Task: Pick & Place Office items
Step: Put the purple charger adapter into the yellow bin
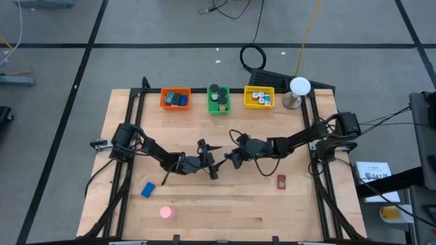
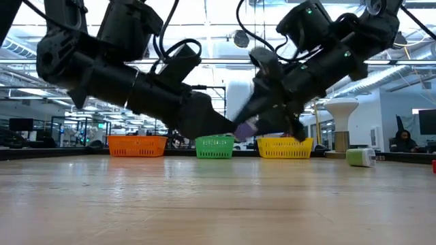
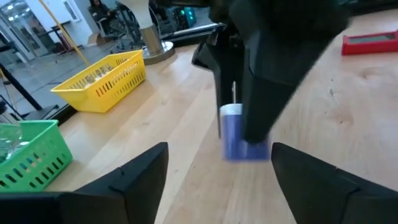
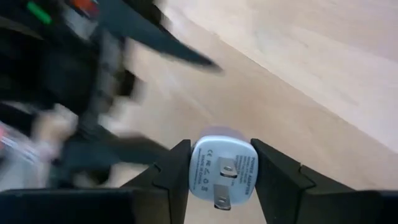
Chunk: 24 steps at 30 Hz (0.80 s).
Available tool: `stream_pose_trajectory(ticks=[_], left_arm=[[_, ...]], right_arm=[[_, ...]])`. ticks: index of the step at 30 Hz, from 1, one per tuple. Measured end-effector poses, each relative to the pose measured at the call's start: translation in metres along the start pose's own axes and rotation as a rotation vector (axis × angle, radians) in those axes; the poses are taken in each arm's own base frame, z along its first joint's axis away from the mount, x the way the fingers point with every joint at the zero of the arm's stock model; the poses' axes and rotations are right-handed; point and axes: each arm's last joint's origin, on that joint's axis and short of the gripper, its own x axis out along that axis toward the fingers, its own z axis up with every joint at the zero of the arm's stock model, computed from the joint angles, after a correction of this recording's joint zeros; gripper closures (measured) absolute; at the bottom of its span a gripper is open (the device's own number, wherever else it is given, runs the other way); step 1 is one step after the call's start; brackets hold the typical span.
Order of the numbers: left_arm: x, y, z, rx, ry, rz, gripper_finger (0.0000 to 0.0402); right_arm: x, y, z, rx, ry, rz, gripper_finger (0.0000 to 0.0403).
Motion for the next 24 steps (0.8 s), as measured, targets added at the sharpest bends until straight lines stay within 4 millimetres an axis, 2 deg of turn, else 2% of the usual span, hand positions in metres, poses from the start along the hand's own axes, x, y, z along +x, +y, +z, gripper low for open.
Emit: stream_pose_trajectory(ticks=[3, 6, 12, 16, 21, 24], left_arm=[[-0.003, 0.002, 0.006, -0.004, 0.013, -0.004, 0.0114], [-0.005, 0.005, 0.007, -0.037, -0.001, -0.037, 0.0131], [-0.001, 0.016, -0.001, -0.095, 0.017, -0.096, 0.0195], [0.001, 0.02, -0.003, -0.117, 0.024, -0.129, 0.0237], [0.002, 0.02, -0.003, -0.116, 0.023, -0.159, 0.0278], [0.002, 0.02, -0.003, -0.113, 0.024, -0.162, 0.0293]], right_arm=[[-0.014, -0.006, 0.009, -0.065, 0.054, -0.097, 0.0269], [-0.03, -0.006, 0.029, -0.143, 0.117, -0.201, 0.0269], [-0.052, 0.002, 0.083, -0.349, 0.238, -0.358, 0.027], [-0.064, -0.002, 0.125, -0.45, 0.246, -0.416, 0.027], [-0.079, -0.029, 0.171, -0.506, 0.237, -0.509, 0.027], [-0.086, -0.055, 0.187, -0.508, 0.248, -0.567, 0.027]])
